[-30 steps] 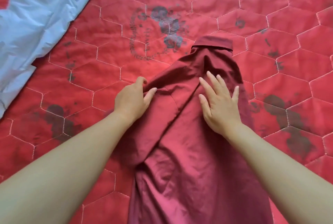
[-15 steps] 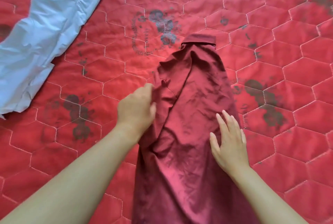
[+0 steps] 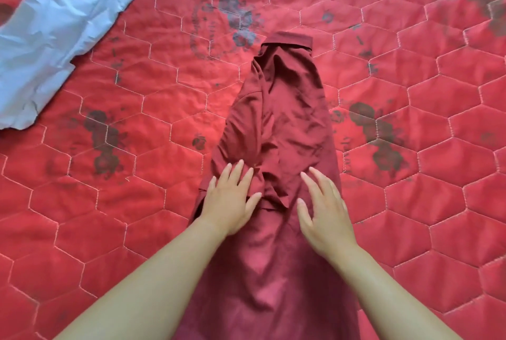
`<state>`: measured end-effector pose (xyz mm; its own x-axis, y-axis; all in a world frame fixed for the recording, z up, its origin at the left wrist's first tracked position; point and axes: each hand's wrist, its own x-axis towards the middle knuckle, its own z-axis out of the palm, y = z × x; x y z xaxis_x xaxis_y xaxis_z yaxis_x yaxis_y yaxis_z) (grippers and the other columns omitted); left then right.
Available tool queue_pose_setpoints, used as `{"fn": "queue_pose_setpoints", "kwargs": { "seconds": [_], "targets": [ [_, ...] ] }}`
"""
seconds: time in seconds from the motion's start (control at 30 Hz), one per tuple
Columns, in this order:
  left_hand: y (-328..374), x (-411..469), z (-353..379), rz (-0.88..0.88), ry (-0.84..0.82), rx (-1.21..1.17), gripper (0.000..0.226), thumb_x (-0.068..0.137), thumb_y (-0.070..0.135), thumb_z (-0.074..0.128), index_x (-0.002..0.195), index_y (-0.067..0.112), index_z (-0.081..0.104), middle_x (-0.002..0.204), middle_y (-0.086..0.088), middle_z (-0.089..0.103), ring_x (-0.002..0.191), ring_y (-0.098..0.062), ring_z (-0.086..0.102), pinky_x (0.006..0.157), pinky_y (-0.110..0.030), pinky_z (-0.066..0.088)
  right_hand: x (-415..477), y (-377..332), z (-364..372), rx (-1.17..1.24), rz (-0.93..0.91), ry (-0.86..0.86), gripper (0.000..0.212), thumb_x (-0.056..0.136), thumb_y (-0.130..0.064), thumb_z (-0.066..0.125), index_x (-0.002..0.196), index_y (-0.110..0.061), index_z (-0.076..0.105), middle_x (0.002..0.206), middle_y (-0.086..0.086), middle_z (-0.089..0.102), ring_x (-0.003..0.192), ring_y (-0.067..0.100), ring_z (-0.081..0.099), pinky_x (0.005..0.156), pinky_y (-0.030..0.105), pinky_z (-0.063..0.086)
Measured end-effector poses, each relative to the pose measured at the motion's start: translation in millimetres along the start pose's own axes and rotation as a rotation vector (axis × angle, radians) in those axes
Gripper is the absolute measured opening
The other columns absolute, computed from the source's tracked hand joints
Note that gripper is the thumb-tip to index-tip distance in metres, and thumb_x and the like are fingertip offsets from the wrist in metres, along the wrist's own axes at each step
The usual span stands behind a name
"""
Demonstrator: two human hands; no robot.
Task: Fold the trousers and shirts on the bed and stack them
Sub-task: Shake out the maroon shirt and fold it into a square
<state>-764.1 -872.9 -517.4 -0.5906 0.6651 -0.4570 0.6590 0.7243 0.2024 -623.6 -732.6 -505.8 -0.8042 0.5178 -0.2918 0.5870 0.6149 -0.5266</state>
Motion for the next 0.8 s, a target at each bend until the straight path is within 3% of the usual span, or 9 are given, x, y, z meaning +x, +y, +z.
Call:
{"fn": "queue_pose_setpoints", "kwargs": {
  "seconds": [0.07,0.2,0.33,0.43,0.53,0.6,0.67,0.73,0.8],
  "targets": [
    [-9.9,-2.8,13.4,0.031,-0.027,0.002,0.062,0.095,0.049,0.033,0.149,0.025,0.014,0.158,0.003,-0.001,0.145,-0.018,0.001,0.114,-0.045,0.012,4.6,-4.5,10.8,-0.006,-0.071,-0.022,0.052,0.090,-0.024,0.053,0.141,-0.020,0.039,0.151,-0.002,0.029,0.139,0.020,0.026,0.108,0.042,0.031],
    [-19.1,-18.5,20.3,-0.083,0.257,-0.100,0.057,0.093,0.042,0.043,0.146,0.030,0.026,0.157,0.003,0.012,0.144,-0.021,0.012,0.111,-0.051,0.018,17.1,-19.3,29.7,0.007,-0.217,-0.001,0.050,0.089,-0.024,0.054,0.138,-0.023,0.044,0.151,0.000,0.032,0.139,0.023,0.027,0.109,0.046,0.029],
    [-43.4,-35.8,35.9,-0.167,0.060,-0.031,0.062,0.094,0.049,0.033,0.147,0.039,0.001,0.158,0.002,-0.006,0.145,-0.020,0.000,0.110,-0.048,0.023,23.3,-23.0,49.8,-0.134,-0.318,-0.133,0.049,0.094,-0.036,0.044,0.142,-0.031,0.035,0.154,-0.008,0.024,0.143,0.016,0.015,0.112,0.045,0.014],
    [-49.7,-39.2,35.1,-0.129,0.036,-0.017,0.064,0.094,0.052,0.033,0.146,0.041,-0.001,0.158,0.000,-0.007,0.145,-0.019,0.000,0.111,-0.047,0.020,12.0,-10.3,50.8,-0.079,-0.333,-0.083,0.038,0.088,-0.021,0.060,0.126,-0.021,0.057,0.134,-0.003,0.054,0.128,0.021,0.045,0.107,0.047,0.031],
    [-45.2,-36.9,28.7,-0.133,0.123,-0.098,0.062,0.092,0.049,0.045,0.146,0.039,0.017,0.158,-0.001,0.007,0.144,-0.020,0.010,0.112,-0.045,0.019,0.9,-8.1,48.8,0.039,-0.311,0.072,0.035,0.070,-0.014,0.078,0.103,-0.020,0.068,0.094,-0.009,0.069,0.088,0.021,0.064,0.079,0.041,0.046],
    [-42.1,-35.0,22.4,-0.100,0.237,-0.156,0.052,0.087,0.038,0.059,0.137,0.034,0.043,0.153,-0.005,0.027,0.139,-0.023,0.027,0.107,-0.046,0.028,2.4,-15.5,50.5,0.073,-0.249,0.086,0.043,0.070,-0.019,0.078,0.110,-0.021,0.064,0.102,-0.007,0.064,0.091,0.021,0.061,0.078,0.039,0.045],
    [-41.7,-33.1,17.3,-0.065,0.376,-0.225,0.032,0.081,0.025,0.069,0.113,0.025,0.066,0.134,-0.007,0.051,0.124,-0.026,0.047,0.095,-0.042,0.039,10.4,-21.9,55.4,0.129,-0.166,0.069,0.052,0.073,-0.022,0.076,0.122,-0.017,0.057,0.116,0.001,0.056,0.105,0.022,0.054,0.087,0.039,0.045],
    [-43.2,-32.5,10.1,-0.068,0.456,-0.303,0.013,0.079,0.019,0.071,0.092,0.020,0.071,0.113,-0.003,0.062,0.105,-0.026,0.057,0.085,-0.038,0.045,20.7,-27.8,57.3,0.118,-0.102,0.031,0.051,0.077,-0.025,0.073,0.125,-0.016,0.056,0.116,0.004,0.057,0.107,0.023,0.052,0.092,0.038,0.044],
    [-45.0,-32.0,2.7,-0.063,0.474,-0.378,0.006,0.082,0.016,0.068,0.088,0.018,0.069,0.099,0.001,0.064,0.092,-0.023,0.059,0.080,-0.037,0.047,25.6,-33.5,54.9,0.057,-0.119,0.033,0.030,0.079,-0.022,0.071,0.108,-0.019,0.066,0.096,0.003,0.064,0.091,0.027,0.056,0.080,0.041,0.046]
  ]
}}
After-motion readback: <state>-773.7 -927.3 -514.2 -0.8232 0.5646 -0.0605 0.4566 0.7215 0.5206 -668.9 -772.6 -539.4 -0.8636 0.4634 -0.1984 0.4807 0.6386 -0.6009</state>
